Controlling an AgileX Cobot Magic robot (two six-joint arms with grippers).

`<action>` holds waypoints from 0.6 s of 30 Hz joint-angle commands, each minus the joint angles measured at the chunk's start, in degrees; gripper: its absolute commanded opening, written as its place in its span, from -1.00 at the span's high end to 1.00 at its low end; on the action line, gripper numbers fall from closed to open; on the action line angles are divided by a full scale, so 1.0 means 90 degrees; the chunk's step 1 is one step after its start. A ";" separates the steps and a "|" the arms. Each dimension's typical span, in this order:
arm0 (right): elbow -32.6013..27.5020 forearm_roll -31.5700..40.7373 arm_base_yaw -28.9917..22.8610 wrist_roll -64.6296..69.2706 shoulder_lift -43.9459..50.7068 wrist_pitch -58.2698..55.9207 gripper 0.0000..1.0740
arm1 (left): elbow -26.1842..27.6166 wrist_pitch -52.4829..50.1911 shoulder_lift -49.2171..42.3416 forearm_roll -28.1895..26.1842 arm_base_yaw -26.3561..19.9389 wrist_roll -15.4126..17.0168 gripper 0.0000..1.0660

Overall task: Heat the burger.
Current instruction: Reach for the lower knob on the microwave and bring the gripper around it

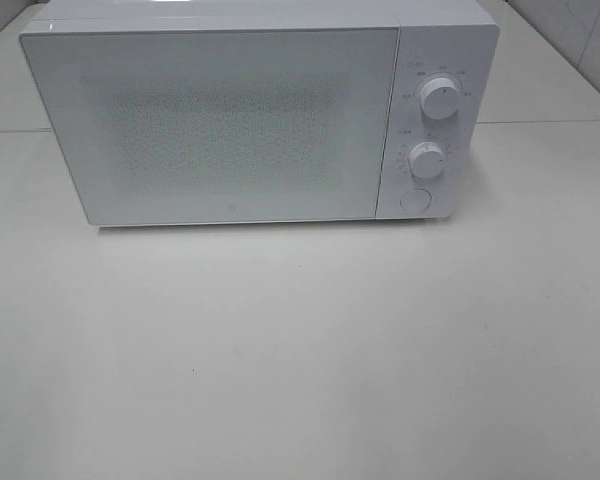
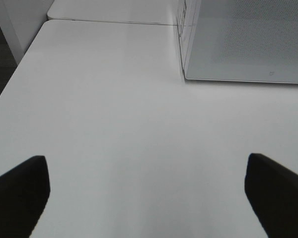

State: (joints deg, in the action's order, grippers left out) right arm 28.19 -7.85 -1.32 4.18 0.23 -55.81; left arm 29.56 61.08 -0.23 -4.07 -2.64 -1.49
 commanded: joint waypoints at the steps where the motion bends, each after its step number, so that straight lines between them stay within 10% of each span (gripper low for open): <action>1: -0.0013 0.0000 0.0051 -0.0013 0.0197 0.0076 -0.42 | -0.0006 0.0019 -0.0134 -0.0057 0.0013 0.0013 -0.87; 18: -0.0013 0.0000 0.0051 -0.0013 0.0197 0.0076 -0.42 | -0.0006 0.0019 -0.0083 -0.0057 0.0013 0.0013 -0.87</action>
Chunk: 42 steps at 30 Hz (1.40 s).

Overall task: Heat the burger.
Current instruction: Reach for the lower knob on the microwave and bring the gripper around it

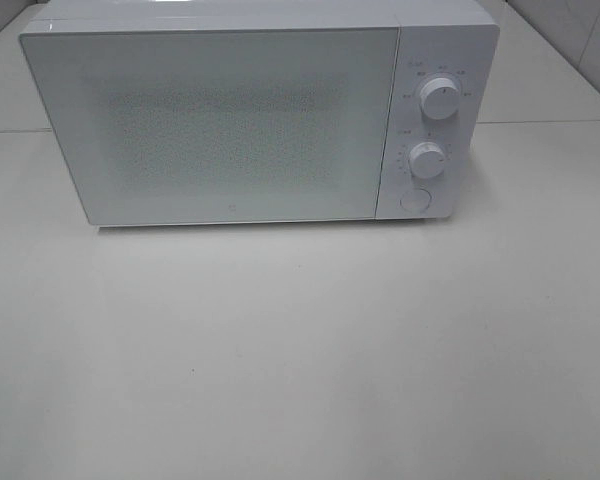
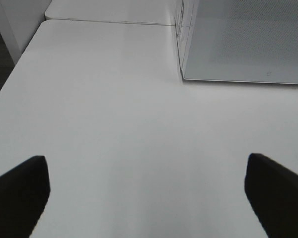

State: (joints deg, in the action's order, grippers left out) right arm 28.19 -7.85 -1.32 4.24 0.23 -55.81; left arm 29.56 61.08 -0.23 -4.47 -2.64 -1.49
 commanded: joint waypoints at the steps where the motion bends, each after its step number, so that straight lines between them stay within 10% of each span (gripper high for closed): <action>1: -0.0013 0.0000 0.0051 -0.0019 0.0197 0.0076 -0.42 | -0.0006 0.0019 -0.0083 -0.0013 0.0013 0.0013 -0.87; 26: 0.0325 -0.0013 0.0051 0.0076 -0.0146 0.0229 -0.43 | -0.0006 0.0019 -0.0083 -0.0013 0.0013 0.0013 -0.87; 42: 0.0357 -0.0013 0.0051 0.0076 -0.2241 0.2744 -0.42 | -0.0006 0.0019 -0.0083 -0.0013 0.0013 0.0013 -0.87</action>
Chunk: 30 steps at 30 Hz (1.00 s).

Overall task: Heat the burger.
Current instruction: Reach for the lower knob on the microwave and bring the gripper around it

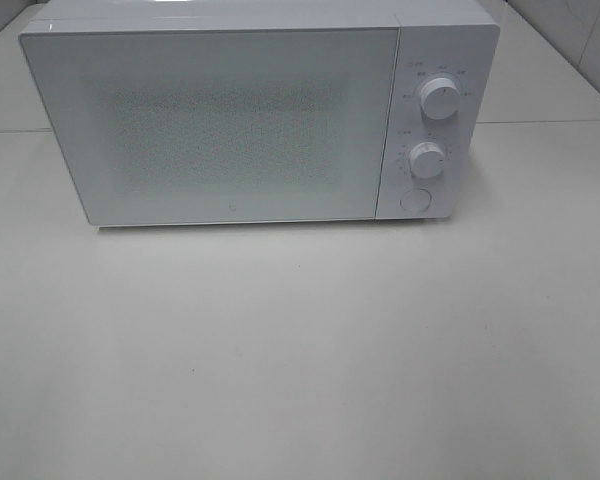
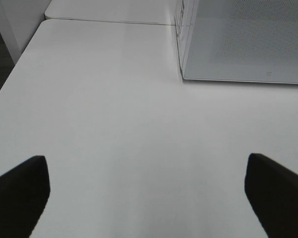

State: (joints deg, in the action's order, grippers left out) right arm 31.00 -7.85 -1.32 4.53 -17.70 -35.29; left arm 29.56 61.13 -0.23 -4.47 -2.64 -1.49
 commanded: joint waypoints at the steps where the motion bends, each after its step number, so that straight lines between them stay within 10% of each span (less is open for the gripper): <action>1: 0.0045 -0.0013 0.0051 0.0045 -0.0248 0.0465 -0.42 | -0.0006 0.0013 -0.0083 -0.0013 0.0013 0.0013 -0.87; 30: 0.0045 0.0006 0.0051 0.0045 -0.3259 0.3349 -0.42 | -0.0006 0.0013 -0.0083 -0.0013 0.0013 0.0013 -0.87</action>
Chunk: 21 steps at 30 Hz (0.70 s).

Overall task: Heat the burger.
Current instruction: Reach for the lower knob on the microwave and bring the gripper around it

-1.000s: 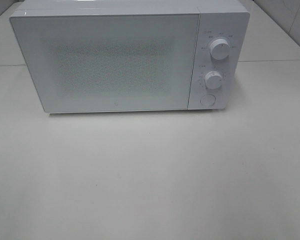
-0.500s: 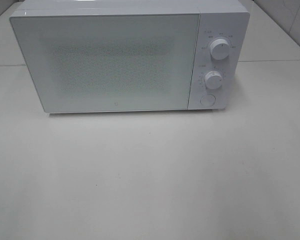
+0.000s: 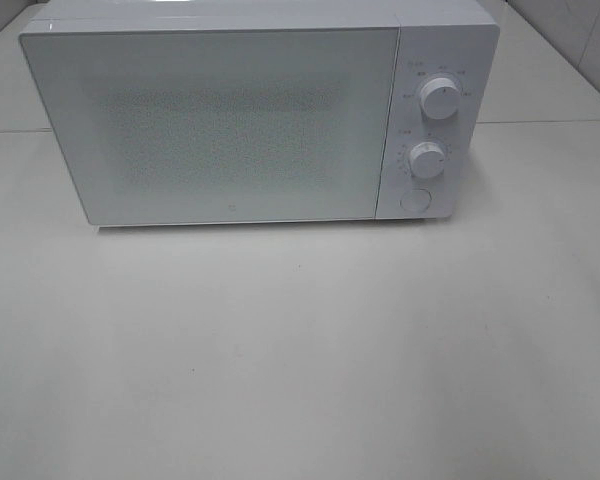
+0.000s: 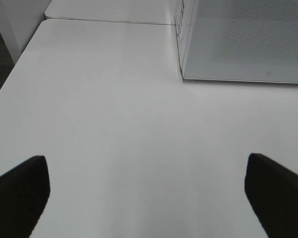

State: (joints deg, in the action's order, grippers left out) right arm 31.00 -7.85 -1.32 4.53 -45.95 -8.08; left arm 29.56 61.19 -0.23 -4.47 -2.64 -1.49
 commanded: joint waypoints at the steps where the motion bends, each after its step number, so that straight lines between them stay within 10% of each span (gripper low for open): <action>1: 0.0045 0.0006 0.0051 0.0045 -0.0121 0.0325 -0.42 | -0.0006 0.0006 -0.0083 -0.0013 0.0013 0.0013 -0.87; 21: -0.0955 -0.0006 0.0051 0.0051 -0.1783 0.4119 -0.42 | -0.0006 0.0006 -0.0083 -0.0013 0.0013 0.0013 -0.87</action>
State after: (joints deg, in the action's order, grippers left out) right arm 22.46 -7.79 -1.32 4.53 -62.05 27.27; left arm 29.56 61.25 -0.23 -4.47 -2.64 -1.49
